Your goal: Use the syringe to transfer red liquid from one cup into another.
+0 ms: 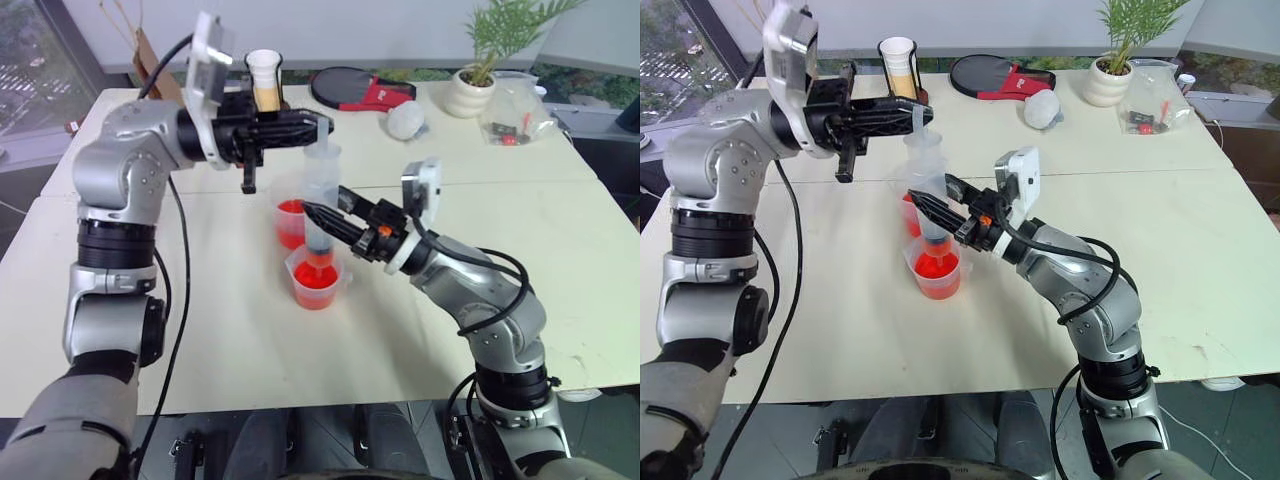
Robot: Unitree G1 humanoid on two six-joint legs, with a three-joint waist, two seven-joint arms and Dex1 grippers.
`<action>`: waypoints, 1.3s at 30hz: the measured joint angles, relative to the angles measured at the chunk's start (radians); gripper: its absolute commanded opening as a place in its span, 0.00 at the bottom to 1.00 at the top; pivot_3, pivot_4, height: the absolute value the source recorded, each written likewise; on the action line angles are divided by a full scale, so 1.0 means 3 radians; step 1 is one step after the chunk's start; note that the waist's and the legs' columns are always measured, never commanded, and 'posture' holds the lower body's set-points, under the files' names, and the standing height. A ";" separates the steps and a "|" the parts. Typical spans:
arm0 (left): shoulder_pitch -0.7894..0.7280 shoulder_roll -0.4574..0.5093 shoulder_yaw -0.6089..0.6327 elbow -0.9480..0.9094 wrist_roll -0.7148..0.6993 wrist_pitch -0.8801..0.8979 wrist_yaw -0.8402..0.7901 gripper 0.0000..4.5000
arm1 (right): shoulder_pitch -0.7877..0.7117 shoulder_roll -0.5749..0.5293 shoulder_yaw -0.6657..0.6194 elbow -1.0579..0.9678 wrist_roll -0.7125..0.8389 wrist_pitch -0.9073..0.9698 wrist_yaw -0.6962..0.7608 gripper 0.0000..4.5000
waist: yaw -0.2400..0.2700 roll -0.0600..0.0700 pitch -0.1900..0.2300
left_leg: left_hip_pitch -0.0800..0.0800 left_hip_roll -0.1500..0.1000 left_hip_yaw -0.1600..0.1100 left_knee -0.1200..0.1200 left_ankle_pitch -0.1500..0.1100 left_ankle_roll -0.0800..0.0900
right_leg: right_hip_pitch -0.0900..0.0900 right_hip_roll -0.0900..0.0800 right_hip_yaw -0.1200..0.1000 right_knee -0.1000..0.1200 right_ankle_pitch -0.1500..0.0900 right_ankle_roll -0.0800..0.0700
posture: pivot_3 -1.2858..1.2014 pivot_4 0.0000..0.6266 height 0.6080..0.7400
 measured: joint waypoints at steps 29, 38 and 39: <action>-0.0108 0.0347 0.0170 0.0516 -0.0014 0.0100 0.0051 0.73 | -0.0428 -0.0095 -0.0380 -0.0169 0.0407 0.0200 -0.0339 0.31 | -0.0025 0.0002 0.0000 | 0.0005 0.0002 0.0001 -0.0005 0.0000 0.0000 | 0.0000 0.0003 0.0001 0.0000 0.0000 0.0000 | 0.52 0.24 1.00; 0.0593 0.0862 0.0530 0.0495 -0.0025 0.0311 0.0303 0.73 | -0.0917 0.0038 -0.0932 0.0054 0.1303 0.0431 -0.1076 0.31 | -0.0013 0.0002 0.0000 | 0.0004 0.0004 0.0001 -0.0004 0.0002 -0.0003 | 0.0000 0.0002 0.0002 0.0001 0.0000 0.0000 | 0.52 0.24 1.00; 0.0704 0.0871 0.0541 0.0418 -0.0064 0.0378 0.0304 0.73 | -0.1043 0.0014 -0.1049 0.0186 0.1506 0.0509 -0.1241 0.31 | 0.0003 0.0001 0.0000 | 0.0003 0.0004 -0.0002 -0.0004 0.0003 -0.0005 | 0.0001 0.0001 0.0002 0.0001 0.0000 0.0000 | 0.52 0.24 1.00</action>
